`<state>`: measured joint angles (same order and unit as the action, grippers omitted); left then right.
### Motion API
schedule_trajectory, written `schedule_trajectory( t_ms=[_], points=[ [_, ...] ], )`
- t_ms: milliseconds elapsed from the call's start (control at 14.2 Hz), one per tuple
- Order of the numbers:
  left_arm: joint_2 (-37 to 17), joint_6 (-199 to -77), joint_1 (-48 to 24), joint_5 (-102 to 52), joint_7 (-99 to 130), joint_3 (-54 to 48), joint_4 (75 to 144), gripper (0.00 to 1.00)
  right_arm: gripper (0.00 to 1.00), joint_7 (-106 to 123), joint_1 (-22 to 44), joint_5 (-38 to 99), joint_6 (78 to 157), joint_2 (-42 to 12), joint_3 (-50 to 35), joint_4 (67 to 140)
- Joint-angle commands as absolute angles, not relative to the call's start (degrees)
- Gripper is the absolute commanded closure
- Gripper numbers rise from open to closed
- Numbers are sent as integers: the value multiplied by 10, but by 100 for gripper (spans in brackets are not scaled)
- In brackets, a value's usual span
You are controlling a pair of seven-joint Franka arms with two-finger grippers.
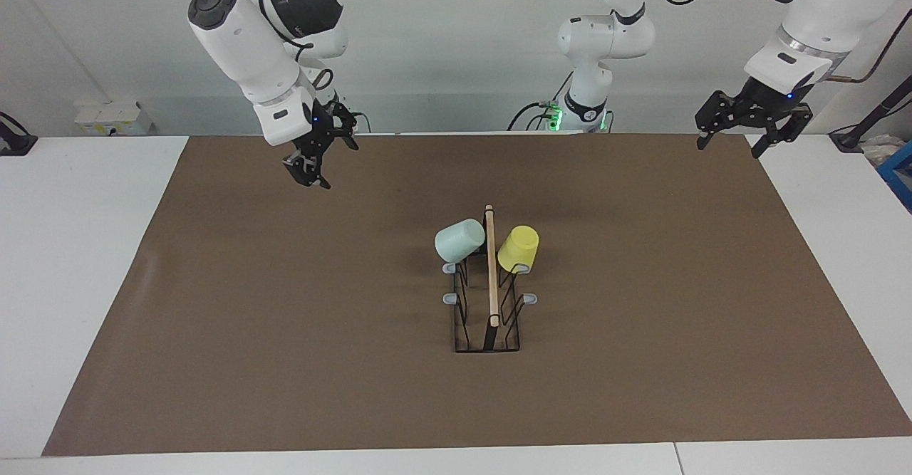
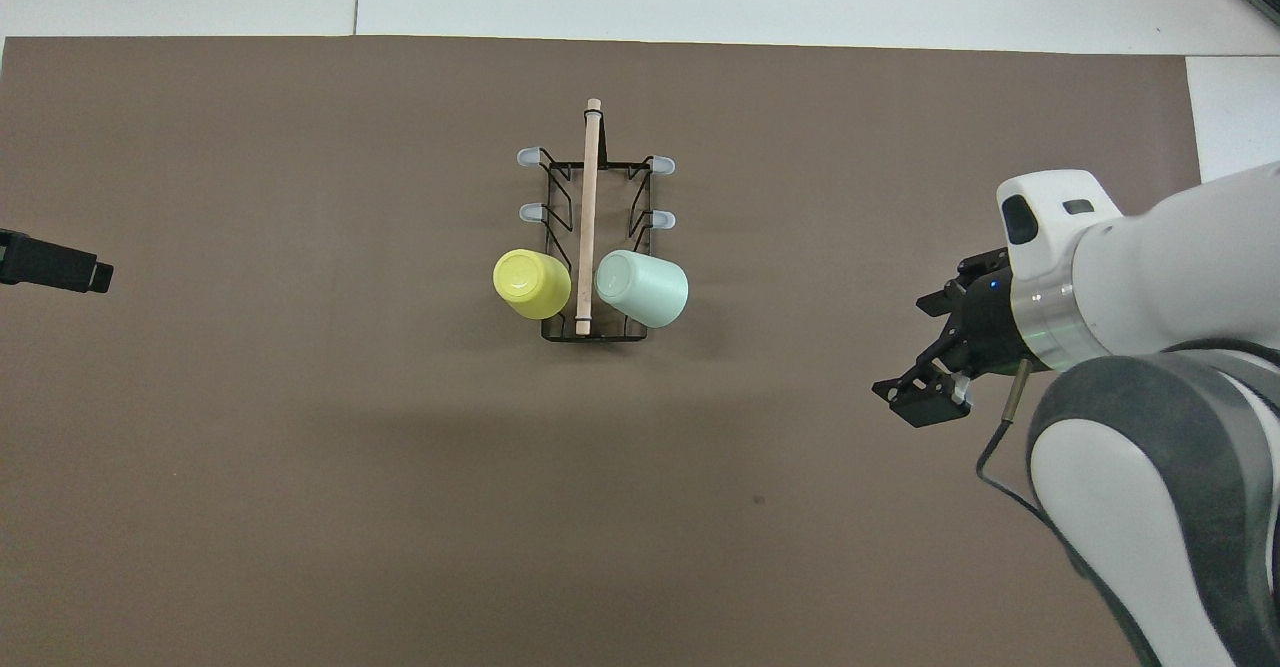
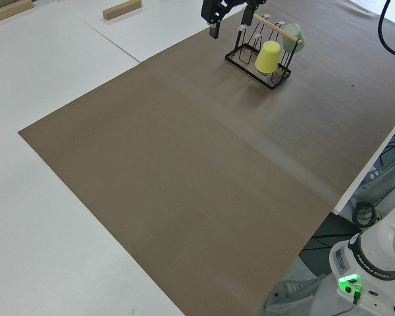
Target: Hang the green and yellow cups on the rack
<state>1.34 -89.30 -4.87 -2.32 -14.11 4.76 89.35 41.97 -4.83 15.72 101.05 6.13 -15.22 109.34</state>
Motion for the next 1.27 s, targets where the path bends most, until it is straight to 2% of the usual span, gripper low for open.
schedule_trajectory(
  t_ms=[0, 281, 493, 774, 1196],
  points=[
    [18, -882, -49, -14, -120, 36, 889, 0, 0, 262, -48, 131, 980, 63, -126, 1085],
    [25, -878, -49, -14, -98, 31, 896, 1, 0, 237, 9, 52, 1011, 63, -35, 1092],
    [25, -877, -49, -14, -91, 31, 896, 1, 0, 238, 45, 41, 1038, 64, 31, 1099],
    [31, -877, -48, -13, -90, 31, 906, 1, 0, 53, 63, 26, 1030, 63, 32, 1100],
    [39, -881, -45, 8, -93, 31, 916, 0, 0, 41, 64, -5, 1039, 19, 21, 1075]
  ],
)
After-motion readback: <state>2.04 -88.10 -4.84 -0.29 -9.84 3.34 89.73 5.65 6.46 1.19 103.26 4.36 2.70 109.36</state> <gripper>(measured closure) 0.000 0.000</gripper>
